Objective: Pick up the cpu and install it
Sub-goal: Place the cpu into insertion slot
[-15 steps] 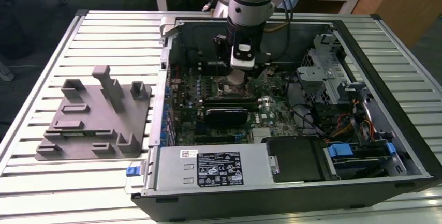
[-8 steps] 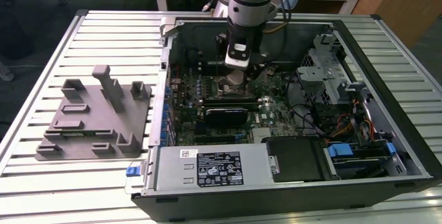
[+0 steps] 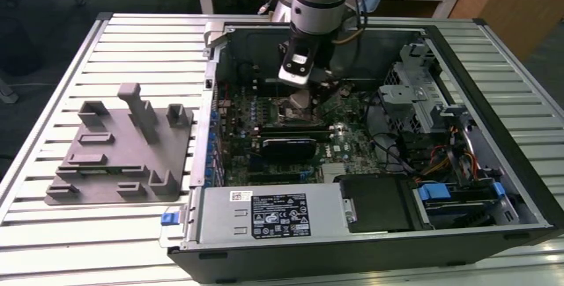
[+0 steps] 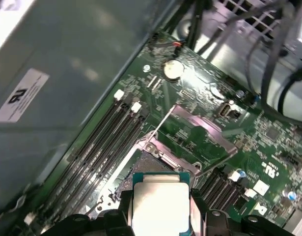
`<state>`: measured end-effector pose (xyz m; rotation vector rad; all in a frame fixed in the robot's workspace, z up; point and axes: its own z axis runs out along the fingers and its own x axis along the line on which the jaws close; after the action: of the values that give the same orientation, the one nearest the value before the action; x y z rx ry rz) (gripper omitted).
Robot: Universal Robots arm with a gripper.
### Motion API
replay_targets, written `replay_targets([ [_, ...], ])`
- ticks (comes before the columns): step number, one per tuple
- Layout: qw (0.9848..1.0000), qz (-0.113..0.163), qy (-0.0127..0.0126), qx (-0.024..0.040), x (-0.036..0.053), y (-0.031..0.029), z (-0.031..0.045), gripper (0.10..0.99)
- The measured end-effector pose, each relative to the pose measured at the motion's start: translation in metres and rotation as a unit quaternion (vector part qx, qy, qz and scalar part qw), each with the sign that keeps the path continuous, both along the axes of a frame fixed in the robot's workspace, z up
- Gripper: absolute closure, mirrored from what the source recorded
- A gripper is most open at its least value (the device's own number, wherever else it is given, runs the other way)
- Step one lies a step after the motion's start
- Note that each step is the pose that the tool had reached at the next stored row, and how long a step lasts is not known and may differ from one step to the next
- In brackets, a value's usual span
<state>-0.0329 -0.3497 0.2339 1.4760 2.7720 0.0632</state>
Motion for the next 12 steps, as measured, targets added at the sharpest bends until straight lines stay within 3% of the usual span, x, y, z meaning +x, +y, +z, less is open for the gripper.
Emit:
replay_targets([
  [6, 0.9986, -0.052, 0.0000, 0.0000, 0.0000, 0.0000, -0.0007, 0.545],
  [12, 0.9943, -0.106, 0.0000, 0.0000, 0.0000, 0.0000, -0.0023, 0.545],
])
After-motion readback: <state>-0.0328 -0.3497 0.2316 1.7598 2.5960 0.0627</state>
